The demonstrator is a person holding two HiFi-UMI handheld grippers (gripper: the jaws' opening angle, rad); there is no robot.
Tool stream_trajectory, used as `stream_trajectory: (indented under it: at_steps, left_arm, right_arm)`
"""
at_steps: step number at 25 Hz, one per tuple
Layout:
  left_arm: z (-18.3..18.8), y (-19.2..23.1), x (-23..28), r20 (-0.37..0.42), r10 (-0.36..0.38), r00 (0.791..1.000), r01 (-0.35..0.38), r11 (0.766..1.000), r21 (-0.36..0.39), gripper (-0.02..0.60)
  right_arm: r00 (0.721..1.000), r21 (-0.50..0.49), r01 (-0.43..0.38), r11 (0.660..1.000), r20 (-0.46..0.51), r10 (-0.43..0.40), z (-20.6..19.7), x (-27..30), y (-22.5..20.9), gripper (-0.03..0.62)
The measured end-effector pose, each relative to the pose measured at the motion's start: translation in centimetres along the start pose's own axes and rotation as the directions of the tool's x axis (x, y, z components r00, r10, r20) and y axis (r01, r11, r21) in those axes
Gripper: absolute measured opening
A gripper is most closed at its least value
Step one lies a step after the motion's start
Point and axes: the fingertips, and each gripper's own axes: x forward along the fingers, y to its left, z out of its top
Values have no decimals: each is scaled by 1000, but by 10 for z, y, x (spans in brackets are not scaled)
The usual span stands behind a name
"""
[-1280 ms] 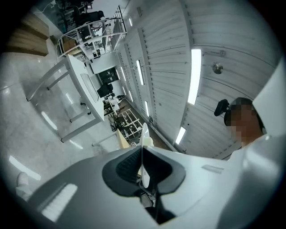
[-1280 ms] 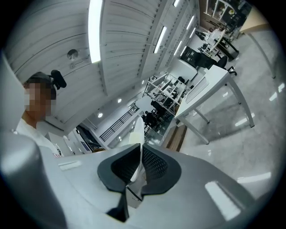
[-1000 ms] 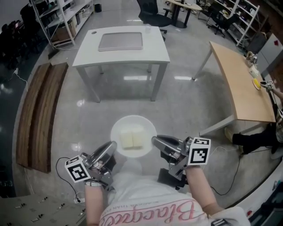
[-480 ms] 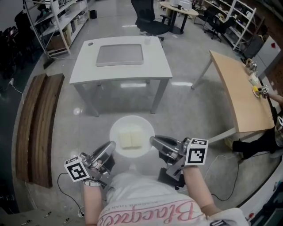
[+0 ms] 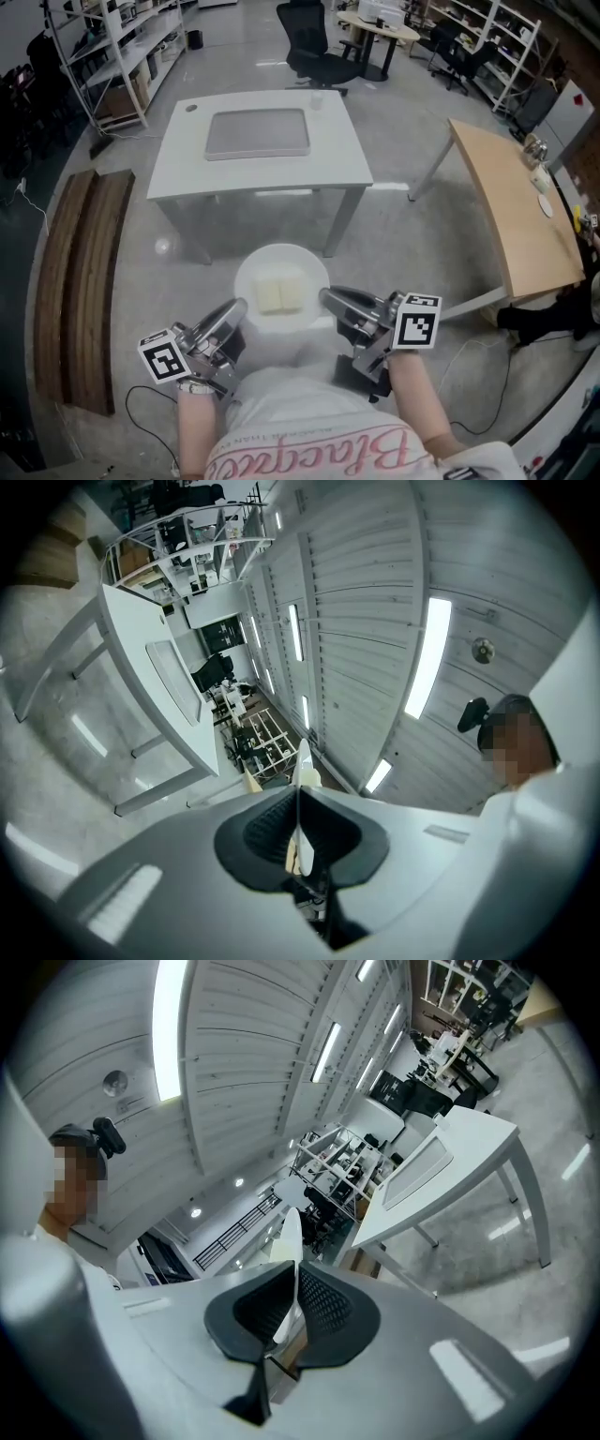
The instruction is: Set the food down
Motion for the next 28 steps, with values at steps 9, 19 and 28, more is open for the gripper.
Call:
stream_trajectory:
  at_steps: [9,19,28]
  left_arm:
    - [19,18,11,7,24,1000,-24,999,-34,11]
    - [56,54,42,27,67,997,-66,996,-63,11]
    - [103,91,95,46,108,993,-103,990,-91,11]
  right_arm:
    - [1000,26,7,1000,-9,-7,17,18,-18,14]
    - [999,56,7,998,-49,-4,55,51,-60,15]
    - [995,80,-3,997,-96,11,118,80,-109,15]
